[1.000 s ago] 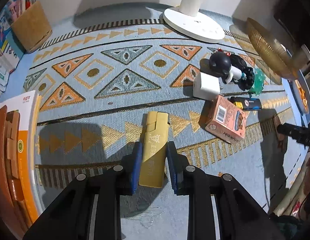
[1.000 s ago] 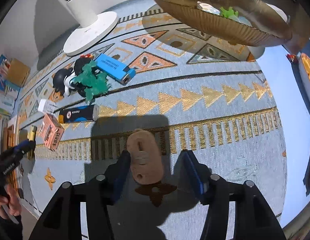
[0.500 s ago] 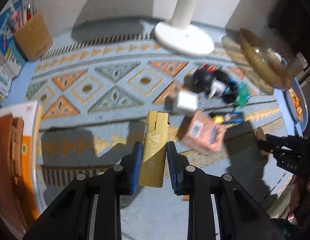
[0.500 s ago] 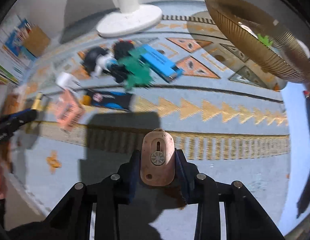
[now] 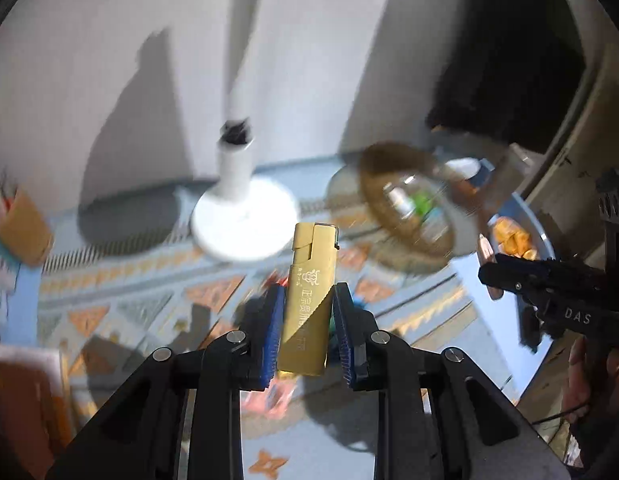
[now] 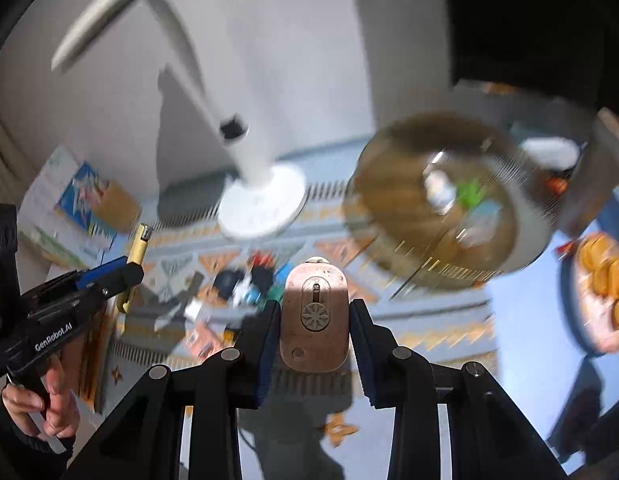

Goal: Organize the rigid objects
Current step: 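Carry the yellow block and pink keychain to the amber plate and release both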

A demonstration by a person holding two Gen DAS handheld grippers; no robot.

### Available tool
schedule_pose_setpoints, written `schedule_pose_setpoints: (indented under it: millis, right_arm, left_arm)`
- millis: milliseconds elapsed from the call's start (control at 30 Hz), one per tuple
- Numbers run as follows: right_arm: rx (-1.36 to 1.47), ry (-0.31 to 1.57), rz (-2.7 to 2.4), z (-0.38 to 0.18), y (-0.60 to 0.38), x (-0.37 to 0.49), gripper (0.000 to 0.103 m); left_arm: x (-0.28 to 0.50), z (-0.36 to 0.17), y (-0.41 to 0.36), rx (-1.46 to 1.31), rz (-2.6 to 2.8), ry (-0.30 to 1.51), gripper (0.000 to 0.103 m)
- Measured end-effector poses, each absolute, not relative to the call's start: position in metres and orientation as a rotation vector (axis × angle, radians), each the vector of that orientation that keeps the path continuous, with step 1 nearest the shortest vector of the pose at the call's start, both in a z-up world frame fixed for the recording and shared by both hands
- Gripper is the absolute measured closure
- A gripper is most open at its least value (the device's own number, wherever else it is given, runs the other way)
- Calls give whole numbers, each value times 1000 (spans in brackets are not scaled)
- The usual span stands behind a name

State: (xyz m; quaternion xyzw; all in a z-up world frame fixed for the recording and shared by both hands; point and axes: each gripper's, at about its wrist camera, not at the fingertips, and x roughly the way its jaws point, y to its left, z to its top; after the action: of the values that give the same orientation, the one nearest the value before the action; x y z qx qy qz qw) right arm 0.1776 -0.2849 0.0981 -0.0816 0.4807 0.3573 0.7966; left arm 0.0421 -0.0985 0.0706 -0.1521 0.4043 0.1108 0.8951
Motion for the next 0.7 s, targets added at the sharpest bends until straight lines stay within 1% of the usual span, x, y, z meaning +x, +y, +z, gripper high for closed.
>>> schedule_pose_setpoints:
  millis: [167,267,400,567,700]
  right_arm:
    - [-182,935,695,132,-305,214,69]
    - [-124,859,623,153,-334,233,69]
    - [-87,807,543,165,-362,258,69]
    - [-63,874,523,147,-380,286,69]
    - [-59,997,545,109,-378,301,69]
  left_arm:
    - [79,97,-123,-265,183,794,81]
    - [100,110,-138,-238,159,773,81]
    - [127,126,-159,-193,121,741,81]
    - [165,125,-187,-169,87,742,81]
    - [196,96,-197,-243,67,810,81]
